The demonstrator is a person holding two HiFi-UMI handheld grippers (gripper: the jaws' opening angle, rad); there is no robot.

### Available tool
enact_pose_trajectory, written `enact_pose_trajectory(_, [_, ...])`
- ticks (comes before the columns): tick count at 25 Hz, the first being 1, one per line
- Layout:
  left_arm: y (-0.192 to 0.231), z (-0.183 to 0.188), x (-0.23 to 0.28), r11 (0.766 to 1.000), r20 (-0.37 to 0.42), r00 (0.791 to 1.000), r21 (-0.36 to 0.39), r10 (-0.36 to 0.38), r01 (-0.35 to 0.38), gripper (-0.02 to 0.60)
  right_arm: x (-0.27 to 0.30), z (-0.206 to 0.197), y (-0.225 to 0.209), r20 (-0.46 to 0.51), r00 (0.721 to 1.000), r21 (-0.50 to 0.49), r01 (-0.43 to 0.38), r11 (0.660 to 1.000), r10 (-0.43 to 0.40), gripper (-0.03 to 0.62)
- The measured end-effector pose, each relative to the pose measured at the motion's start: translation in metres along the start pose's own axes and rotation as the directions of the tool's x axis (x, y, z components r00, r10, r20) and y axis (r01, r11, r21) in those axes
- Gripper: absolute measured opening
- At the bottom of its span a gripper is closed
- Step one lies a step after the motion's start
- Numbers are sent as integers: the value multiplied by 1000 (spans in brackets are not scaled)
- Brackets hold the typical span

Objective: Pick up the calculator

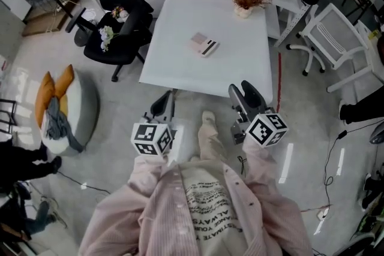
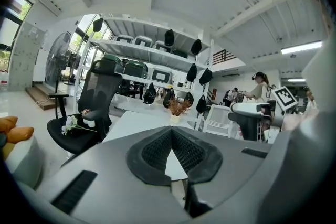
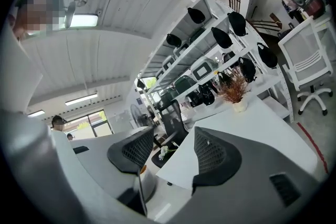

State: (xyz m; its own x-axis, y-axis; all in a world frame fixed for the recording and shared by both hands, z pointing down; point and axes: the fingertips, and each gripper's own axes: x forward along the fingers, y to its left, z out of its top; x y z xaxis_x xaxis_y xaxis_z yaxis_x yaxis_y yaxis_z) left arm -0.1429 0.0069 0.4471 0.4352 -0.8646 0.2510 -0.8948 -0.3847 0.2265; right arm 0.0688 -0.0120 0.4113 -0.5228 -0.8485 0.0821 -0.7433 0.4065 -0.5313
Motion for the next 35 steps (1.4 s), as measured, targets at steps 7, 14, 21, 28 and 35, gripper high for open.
enact_pose_trajectory(7, [22, 14, 63, 999, -29, 999, -15, 36, -37, 2, 64, 20, -46, -6, 1000, 83, 4, 997, -3, 212])
enact_pose_trajectory(14, [42, 20, 122, 995, -68, 995, -56, 75, -79, 2, 123, 28, -92, -73, 997, 148, 22, 989, -11, 212])
enact_pose_trajectory(21, [57, 4, 169, 989, -129, 987, -99, 96, -109, 2, 168, 6, -131, -152, 988, 263, 43, 964, -3, 212])
enact_pose_trajectory(28, [71, -12, 208, 983, -192, 975, -124, 113, -138, 2, 205, -9, -166, -233, 972, 310, 77, 948, -3, 212])
enact_pose_trajectory(35, [81, -27, 239, 978, -236, 965, -141, 115, -151, 2, 238, -38, -184, -337, 941, 342, 96, 935, 26, 212])
